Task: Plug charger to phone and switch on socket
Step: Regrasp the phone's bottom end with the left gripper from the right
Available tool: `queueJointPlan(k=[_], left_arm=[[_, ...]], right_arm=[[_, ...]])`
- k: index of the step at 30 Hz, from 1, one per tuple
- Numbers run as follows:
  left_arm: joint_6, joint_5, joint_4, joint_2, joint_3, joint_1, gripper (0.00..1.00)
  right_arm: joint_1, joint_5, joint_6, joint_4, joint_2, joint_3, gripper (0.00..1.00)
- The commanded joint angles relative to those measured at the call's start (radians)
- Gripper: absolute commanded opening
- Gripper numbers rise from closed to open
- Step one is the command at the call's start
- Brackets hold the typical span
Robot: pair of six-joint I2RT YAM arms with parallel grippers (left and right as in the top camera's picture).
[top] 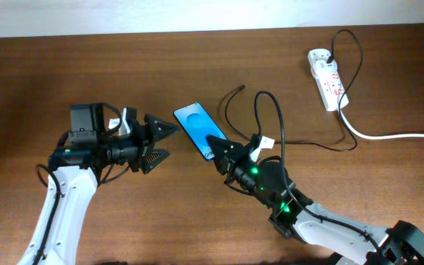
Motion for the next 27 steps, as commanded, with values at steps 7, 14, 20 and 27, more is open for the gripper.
queueJointPlan(k=[7,14,20,27], left_arm=[[-0.234,-0.106,0.132,0.003,0.0,-0.101,0.87],[-0.311,-0.146,0.135,0.003,0.0,-0.149,0.77],[-0.34,-0.146,0.136,0.003,0.0,-0.149,0.64],[-0.352,-0.146,0.136,0.003,0.0,-0.149,0.6]], right_arm=[[0.092,0.066,0.216,-0.019,-0.009,0.021,0.05],[0.092,0.078,0.243,-0.034,-0.009,0.031,0.04],[0.103,0.082,0.243,-0.032,-0.009,0.033,0.04],[0.135,0.084,0.243,-0.025,-0.009,0.049,0.04]])
